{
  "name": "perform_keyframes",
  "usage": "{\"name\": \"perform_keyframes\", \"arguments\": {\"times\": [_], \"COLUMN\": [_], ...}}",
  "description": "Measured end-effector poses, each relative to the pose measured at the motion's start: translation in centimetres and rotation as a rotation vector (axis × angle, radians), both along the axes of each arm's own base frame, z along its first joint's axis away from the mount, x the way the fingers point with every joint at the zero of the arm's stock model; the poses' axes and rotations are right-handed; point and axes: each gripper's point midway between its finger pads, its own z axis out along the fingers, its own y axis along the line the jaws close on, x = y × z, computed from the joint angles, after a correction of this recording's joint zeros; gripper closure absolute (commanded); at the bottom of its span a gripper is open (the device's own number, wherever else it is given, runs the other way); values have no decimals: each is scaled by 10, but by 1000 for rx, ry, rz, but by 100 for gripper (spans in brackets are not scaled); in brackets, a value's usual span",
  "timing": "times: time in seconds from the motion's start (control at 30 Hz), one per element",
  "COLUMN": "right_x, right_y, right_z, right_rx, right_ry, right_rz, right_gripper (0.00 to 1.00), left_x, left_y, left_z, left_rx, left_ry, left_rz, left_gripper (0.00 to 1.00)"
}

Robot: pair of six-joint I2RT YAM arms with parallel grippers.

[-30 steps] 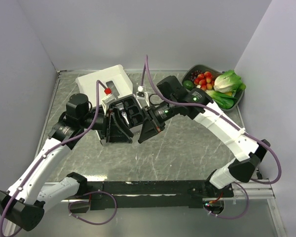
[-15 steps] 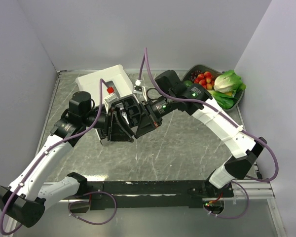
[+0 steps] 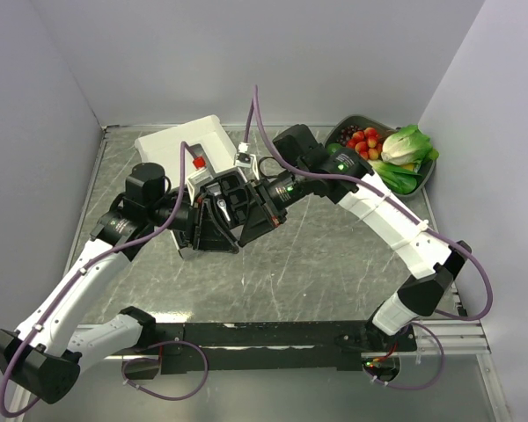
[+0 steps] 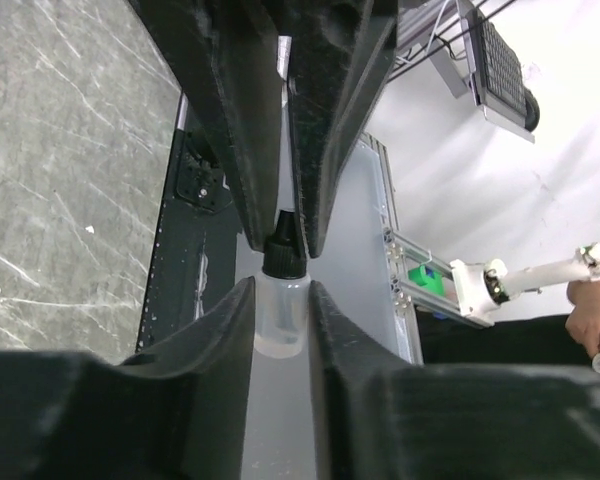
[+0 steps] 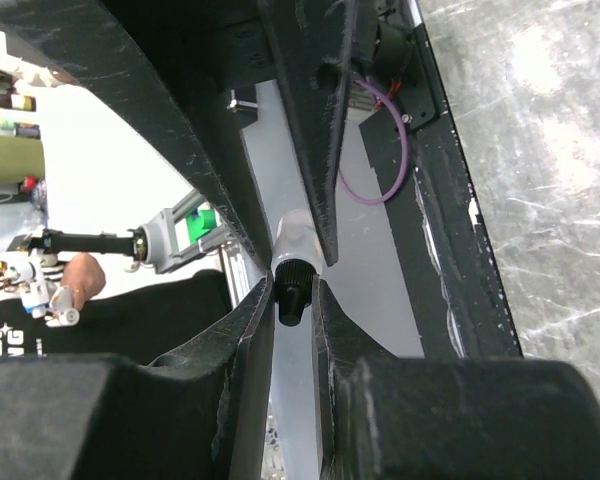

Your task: Sort the hair-cutting tools

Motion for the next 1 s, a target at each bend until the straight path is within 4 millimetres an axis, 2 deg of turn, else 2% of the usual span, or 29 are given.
{"name": "perform_keyframes", "arguments": {"times": [0.03,0.07,0.13,0.17,0.2,0.3,0.5,0.57,0.63,0.73,0.83,0.9,1.0], "right_x": [0,0,0,0,-1,0,4,6,6,16,24,26,26], "right_y": [0,0,0,0,0,1,0,-7,-23,-45,-68,-76,-84], "right_z": [0,0,0,0,0,1,0,-3,-10,-16,-29,-37,-55], "right_rx": [-1,-1,-1,0,1,2,4,1,-7,-20,-69,-96,-136], "right_ry": [1,2,7,7,8,13,-13,-21,-31,-58,-103,-129,-141], "right_rz": [0,0,0,1,2,-2,-25,-49,-103,-202,-316,-356,-391], "right_gripper": [84,83,78,72,55,40,33,33,32,32,32,32,32], "left_x": [-1,-1,-3,-3,-3,-2,3,6,14,39,79,116,154], "left_y": [0,0,0,0,0,-1,-2,-3,-4,-5,-3,2,16], "left_z": [0,0,1,1,1,1,-3,-5,-7,-14,-28,-45,-84], "left_rx": [1,0,0,-1,-1,1,22,36,56,118,222,324,470], "left_ry": [0,-2,-1,-4,-7,-7,1,4,3,3,22,72,177], "left_rz": [-4,-7,-13,-13,-14,-12,13,39,79,212,402,567,768], "left_gripper": [94,98,99,99,99,99,99,99,99,99,99,99,99]}}
